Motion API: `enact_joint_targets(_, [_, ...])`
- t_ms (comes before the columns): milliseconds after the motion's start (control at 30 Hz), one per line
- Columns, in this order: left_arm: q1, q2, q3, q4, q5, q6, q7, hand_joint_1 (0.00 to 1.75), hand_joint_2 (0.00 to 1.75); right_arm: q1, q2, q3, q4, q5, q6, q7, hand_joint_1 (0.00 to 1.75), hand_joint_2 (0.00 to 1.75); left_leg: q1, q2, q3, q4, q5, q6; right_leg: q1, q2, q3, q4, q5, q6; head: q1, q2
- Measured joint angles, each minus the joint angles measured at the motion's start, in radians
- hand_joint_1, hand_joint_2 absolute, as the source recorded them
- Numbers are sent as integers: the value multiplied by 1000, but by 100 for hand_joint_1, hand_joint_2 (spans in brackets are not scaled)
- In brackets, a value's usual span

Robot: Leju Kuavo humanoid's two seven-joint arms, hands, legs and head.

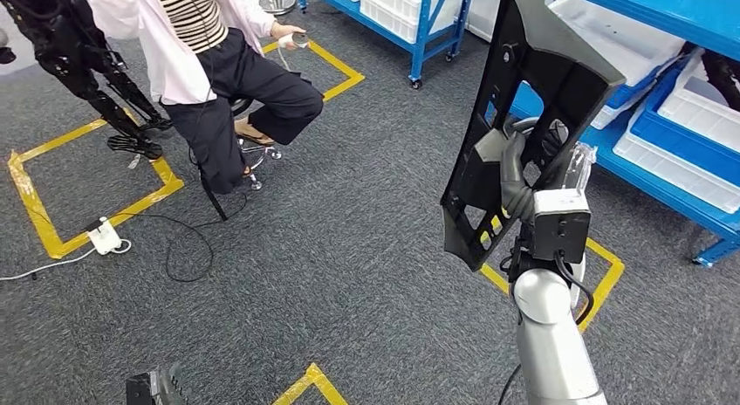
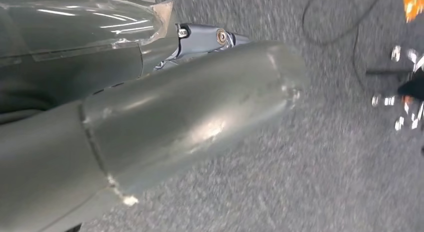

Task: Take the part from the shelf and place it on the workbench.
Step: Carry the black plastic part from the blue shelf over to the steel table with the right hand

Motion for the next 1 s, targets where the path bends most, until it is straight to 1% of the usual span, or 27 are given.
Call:
enact_joint_targets(33, [-2,-1,0,0,-2,1,1,0,0,3,0,-2,0,0,-1,-1,175,175,0,-8,0,-1,1,4,-5,19,-29,61,-28,-2,1,0])
enact_joint_targets(67, [-3,-1,0,0,-5,2,1,0,0,7,-1,-4,0,0,-1,-3,175,175,1,-18,0,-1,1,7,-7,31,-64,134,-56,-3,2,0])
enact_joint_targets(100, [-3,-2,1,0,-7,2,2,0,0,12,-2,-6,0,0,-2,-4,175,175,1,-29,-1,0,1,8,-9,35,-94,195,-76,-1,3,0])
enact_joint_targets(133, [-2,-2,2,0,-9,3,2,0,0,17,-3,-6,0,0,-2,-4,175,175,1,-40,-1,0,1,8,-11,38,-110,226,-81,4,3,0])
enact_joint_targets(167, [-1,-3,3,0,-9,4,2,0,0,20,-4,-6,0,0,-2,-4,175,175,2,-51,0,0,1,7,-12,39,-108,216,-70,12,4,0])
enact_joint_targets(200, [-1,-4,5,0,-9,5,2,0,0,22,-4,-7,0,0,-2,-5,175,175,3,-62,0,1,2,6,-16,43,-85,165,-45,22,4,0])
enact_joint_targets(233, [-1,-4,8,0,-9,6,2,0,0,22,-5,-7,0,0,-2,-5,175,175,5,-72,0,1,3,4,-21,53,-51,91,-14,31,4,0])
enact_joint_targets(267, [-1,-4,11,0,-9,8,2,0,0,21,-5,-7,0,0,-2,-6,175,175,4,-81,-1,3,3,-1,-23,66,-18,23,13,36,5,0])
enact_joint_targets(300, [-1,-3,14,0,-9,10,2,0,0,21,-5,-7,0,0,-2,-6,175,175,3,-89,-3,4,4,-6,-24,76,5,-26,32,36,5,0])
enact_joint_targets(333, [0,-2,17,0,-9,11,1,0,0,20,-6,-6,1,0,-1,-7,175,175,2,-96,-5,4,6,-12,-23,82,16,-49,41,32,5,0])
enact_joint_targets(367, [2,-1,20,0,-9,12,1,0,0,19,-6,-6,2,0,-1,-7,175,175,1,-102,-7,3,8,-18,-18,79,17,-53,43,25,5,0])
enact_joint_targets(400, [5,0,23,0,-9,13,1,0,0,18,-6,-7,3,-1,0,-8,175,175,2,-106,-9,1,10,-23,-19,71,17,-53,46,17,5,0])
enact_joint_targets(433, [8,0,27,0,-9,13,0,0,0,16,-6,-7,4,-2,1,-8,175,175,4,-99,-12,4,7,-27,-21,65,17,-54,49,10,5,0])
enact_joint_targets(467, [10,1,30,0,-9,14,0,0,0,13,-5,-7,5,-3,1,-8,175,175,5,-83,-20,21,-5,-31,-22,59,18,-55,52,0,4,0])
enact_joint_targets(500, [11,1,33,0,-9,15,0,0,0,9,-5,-7,6,-4,1,-9,175,175,5,-62,-37,57,-29,-34,-23,52,19,-57,54,-11,2,0])
enact_joint_targets(533, [11,2,36,0,-9,16,0,0,0,6,-5,-8,8,-6,1,-9,175,175,5,-41,-62,114,-61,-36,-20,45,18,-57,54,-19,1,0])
enact_joint_targets(567, [11,2,38,0,-9,17,0,0,0,4,-5,-8,9,-8,1,-9,175,175,5,-28,-94,184,-95,-38,-16,37,18,-57,54,-26,-1,0])
enact_joint_targets(600, [12,2,40,0,-9,18,0,0,0,3,-6,-9,12,-10,1,-9,175,175,6,-23,-124,248,-121,-39,-12,28,18,-57,53,-28,-1,0])
enact_joint_targets(633, [13,2,41,0,-9,19,0,0,0,3,-7,-9,15,-11,1,-9,175,175,6,-21,-142,288,-132,-40,-9,19,18,-57,52,-29,-1,0])
enact_joint_targets(667, [13,2,42,0,-9,19,0,0,0,3,-8,-10,17,-11,1,-9,175,175,6,-19,-141,289,-123,-39,-7,11,18,-57,52,-30,-1,0])
enact_joint_targets(700, [14,2,43,0,-10,19,0,0,0,3,-8,-10,19,-12,1,-9,175,175,6,-16,-120,252,-100,-36,-5,2,18,-57,51,-30,-1,0])
enact_joint_targets(767, [13,3,45,0,-11,19,0,0,0,3,-9,-13,19,-10,-1,-9,175,175,1,12,-45,116,-45,-26,2,-13,19,-56,49,-30,-1,0])
enact_joint_targets(800, [12,4,45,0,-13,19,1,0,0,3,-10,-16,19,-8,-3,-9,175,175,-2,24,-17,63,-29,-21,7,-19,19,-56,47,-29,0,0])
enact_joint_targets(833, [11,4,45,0,-16,18,1,0,0,4,-10,-18,19,-4,-6,-9,175,175,-6,33,0,31,-21,-17,10,-26,19,-55,46,-27,1,0])
enact_joint_targets(867, [10,3,45,0,-20,18,2,0,0,5,-11,-21,18,1,-9,-9,175,175,-10,32,3,20,-21,-14,13,-33,18,-56,45,-25,2,0])
enact_joint_targets(933, [10,2,45,1,-34,21,20,0,0,11,-14,-28,15,8,-15,-9,175,175,-9,14,4,12,-14,-5,13,-42,18,-56,42,-19,2,0])
enact_joint_targets(1000, [9,0,44,2,-48,33,59,0,0,19,-20,-38,8,14,-21,-9,175,175,-4,-2,11,-2,-5,7,9,-14,5,-22,20,-14,4,0])
